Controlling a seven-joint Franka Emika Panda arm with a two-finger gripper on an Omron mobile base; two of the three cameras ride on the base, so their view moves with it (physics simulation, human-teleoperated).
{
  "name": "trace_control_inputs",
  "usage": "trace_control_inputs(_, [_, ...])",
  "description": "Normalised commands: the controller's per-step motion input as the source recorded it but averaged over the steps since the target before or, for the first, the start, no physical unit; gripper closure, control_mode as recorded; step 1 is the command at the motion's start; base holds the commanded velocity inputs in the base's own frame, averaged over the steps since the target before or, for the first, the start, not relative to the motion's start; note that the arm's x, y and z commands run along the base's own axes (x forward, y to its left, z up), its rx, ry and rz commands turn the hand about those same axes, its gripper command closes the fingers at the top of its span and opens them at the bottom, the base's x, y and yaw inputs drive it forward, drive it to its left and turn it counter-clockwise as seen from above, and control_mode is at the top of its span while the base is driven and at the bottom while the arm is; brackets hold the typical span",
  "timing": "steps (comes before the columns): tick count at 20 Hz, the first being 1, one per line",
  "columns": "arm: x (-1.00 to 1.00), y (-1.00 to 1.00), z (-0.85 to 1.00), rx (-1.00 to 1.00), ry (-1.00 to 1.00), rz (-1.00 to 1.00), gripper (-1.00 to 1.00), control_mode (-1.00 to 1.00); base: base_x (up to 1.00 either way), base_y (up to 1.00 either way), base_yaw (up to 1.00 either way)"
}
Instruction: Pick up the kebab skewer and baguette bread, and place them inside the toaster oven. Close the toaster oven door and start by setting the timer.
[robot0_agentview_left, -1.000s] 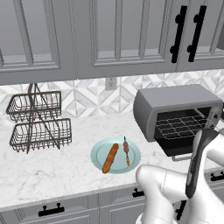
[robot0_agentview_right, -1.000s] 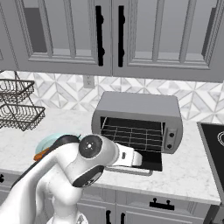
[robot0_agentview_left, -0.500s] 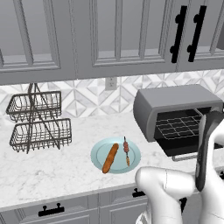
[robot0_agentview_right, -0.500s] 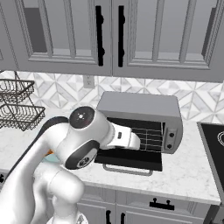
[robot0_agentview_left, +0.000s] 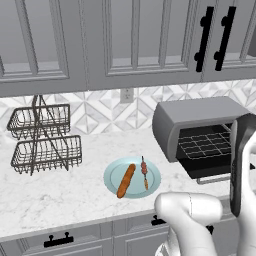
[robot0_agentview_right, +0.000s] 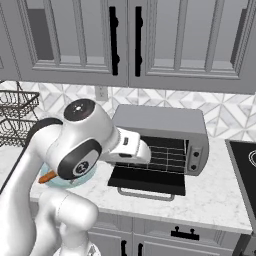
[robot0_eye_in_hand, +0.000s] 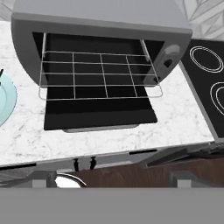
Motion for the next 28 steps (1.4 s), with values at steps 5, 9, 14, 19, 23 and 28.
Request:
trace_control_inputs(5, [-0.25,0.57,0.03,0.01,0.04,0.00,-1.00,-1.00,0.00,0.00,0.00])
trace_control_inputs(9, [-0.10,0.58,0.12,0.05,0.00,0.00,-1.00,-1.00,0.00,0.00,0.00])
trace_control_inputs(14, [0.00,0.59,0.12,0.06,0.01,-0.08,-1.00,-1.00,0.00,0.00,0.00])
trace_control_inputs(19, [0.00,0.60,0.01,0.02,0.06,-0.06,-1.00,-1.00,0.00,0.00,0.00])
trace_control_inputs(23, [0.00,0.49,0.00,0.00,0.07,-0.01,-1.00,-1.00,0.00,0.00,0.00])
trace_control_inputs(28, [0.10,0.62,0.00,0.00,0.04,-0.02,-1.00,-1.00,0.00,0.00,0.00])
